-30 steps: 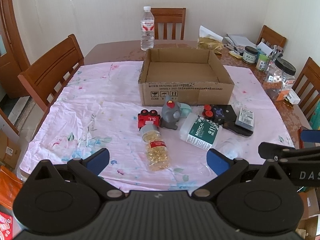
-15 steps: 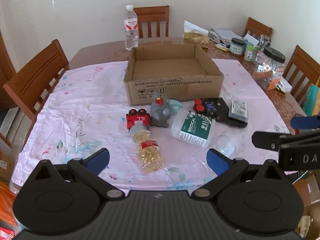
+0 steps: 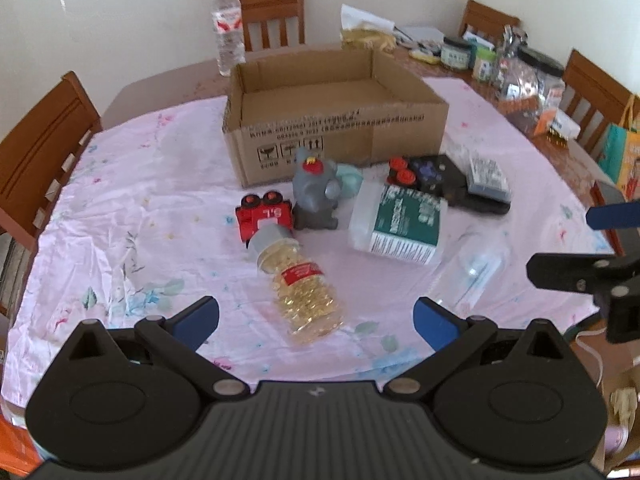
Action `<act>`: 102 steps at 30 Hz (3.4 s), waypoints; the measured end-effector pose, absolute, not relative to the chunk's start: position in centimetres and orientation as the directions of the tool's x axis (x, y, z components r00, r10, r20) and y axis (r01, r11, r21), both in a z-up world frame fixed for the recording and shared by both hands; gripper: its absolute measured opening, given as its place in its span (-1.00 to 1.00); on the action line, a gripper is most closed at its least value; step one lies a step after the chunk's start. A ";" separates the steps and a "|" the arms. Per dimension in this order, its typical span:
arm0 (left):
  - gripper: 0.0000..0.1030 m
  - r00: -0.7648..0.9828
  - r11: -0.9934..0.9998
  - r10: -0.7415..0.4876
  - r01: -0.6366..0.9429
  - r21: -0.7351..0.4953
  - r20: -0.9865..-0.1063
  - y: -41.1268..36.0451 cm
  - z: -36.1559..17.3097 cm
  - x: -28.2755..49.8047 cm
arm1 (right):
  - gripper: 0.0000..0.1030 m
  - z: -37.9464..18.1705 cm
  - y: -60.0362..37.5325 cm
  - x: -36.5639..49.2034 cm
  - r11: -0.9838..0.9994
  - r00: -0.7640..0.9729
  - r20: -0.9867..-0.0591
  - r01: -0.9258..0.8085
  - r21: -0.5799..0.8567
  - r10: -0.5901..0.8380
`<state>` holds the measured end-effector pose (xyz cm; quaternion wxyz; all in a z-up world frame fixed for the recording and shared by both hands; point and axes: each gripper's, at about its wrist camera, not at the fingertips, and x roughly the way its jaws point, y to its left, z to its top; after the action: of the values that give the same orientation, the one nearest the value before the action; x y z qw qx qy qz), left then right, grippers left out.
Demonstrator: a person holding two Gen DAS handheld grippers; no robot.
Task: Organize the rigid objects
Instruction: 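Grasp the gold capsule bottle with the left gripper while the right gripper grasps the clear jar, then lift the capsule bottle and clear jar and carry both toward the cardboard box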
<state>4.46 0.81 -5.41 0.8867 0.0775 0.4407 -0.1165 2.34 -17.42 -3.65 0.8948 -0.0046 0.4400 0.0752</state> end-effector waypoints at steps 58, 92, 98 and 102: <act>0.82 0.461 0.910 -0.238 0.414 -0.030 -0.855 6.6 -11.4 11.0 | 1.00 -9.9 -12.1 7.2 0.970 0.447 -0.891 -0.241 -0.038 0.076; 0.99 0.597 0.917 -0.181 0.390 0.085 -0.782 5.3 -12.6 9.3 | 1.00 -12.5 -13.2 6.2 0.954 0.515 -0.852 -0.290 -0.072 0.092; 0.98 0.592 0.908 -0.206 0.413 0.073 -0.779 5.1 -12.2 9.7 | 1.00 -11.8 -12.7 6.4 0.949 0.519 -0.851 -0.300 -0.097 0.077; 0.94 0.590 0.903 -0.211 0.423 0.075 -0.779 5.2 -12.1 10.0 | 1.00 -11.4 -12.2 6.3 0.942 0.519 -0.851 -0.318 -0.108 0.078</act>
<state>10.02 5.19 -12.06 0.8825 0.1270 0.4157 -0.1796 6.33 -12.22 -11.36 0.8623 -0.1260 0.4769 0.1149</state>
